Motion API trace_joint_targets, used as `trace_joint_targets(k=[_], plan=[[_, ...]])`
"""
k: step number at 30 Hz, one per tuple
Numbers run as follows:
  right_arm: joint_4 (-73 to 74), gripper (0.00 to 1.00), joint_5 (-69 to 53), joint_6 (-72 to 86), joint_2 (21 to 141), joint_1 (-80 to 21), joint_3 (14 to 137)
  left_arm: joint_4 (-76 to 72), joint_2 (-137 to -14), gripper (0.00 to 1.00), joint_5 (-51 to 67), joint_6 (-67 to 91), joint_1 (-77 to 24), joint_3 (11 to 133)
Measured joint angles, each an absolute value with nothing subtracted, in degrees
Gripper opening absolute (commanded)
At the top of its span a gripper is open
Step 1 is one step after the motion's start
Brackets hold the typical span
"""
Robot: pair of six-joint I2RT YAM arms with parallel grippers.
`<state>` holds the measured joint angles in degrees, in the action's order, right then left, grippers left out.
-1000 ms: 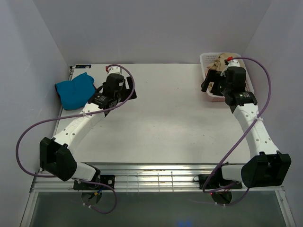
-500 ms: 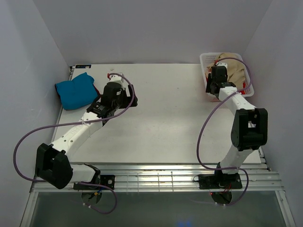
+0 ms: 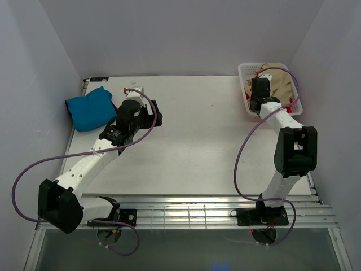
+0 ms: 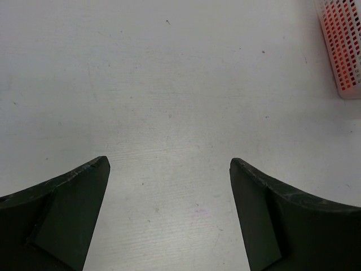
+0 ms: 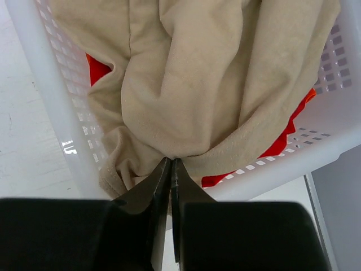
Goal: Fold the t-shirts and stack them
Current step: Grab the tshirt from the pile, then move the tshirt to the center of the board
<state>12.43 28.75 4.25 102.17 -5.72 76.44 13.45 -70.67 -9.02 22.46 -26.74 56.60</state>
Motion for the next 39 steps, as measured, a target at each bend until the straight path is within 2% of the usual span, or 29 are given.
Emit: trace_joint_targets(k=[7, 14, 21, 30, 39], plan=[[12.49, 0.08, 27.11, 4.03, 101.23, -5.58, 76.44, 13.43, -70.67, 0.98, -9.69, 22.46, -26.72, 56.58], [17.63, 0.08, 19.99, 4.32, 92.33, -5.63, 80.79, 13.45, -70.57, 0.98, -10.09, 22.57, -26.72, 56.58], [22.11, 0.08, 1.83, 7.07, 81.36, -7.14, 92.01, 14.26, -68.45, 0.97, -10.46, 24.05, -26.68, 55.31], [27.46, 0.08, -27.09, 13.26, 82.89, -15.49, 113.93, 17.06, -60.45, 0.98, -13.15, 27.33, -26.3, 52.8], [18.31, 0.08, -46.98, 28.32, 83.18, -18.02, 116.2, 18.52, -51.42, 0.98, -16.49, 29.85, -26.0, 51.57]])
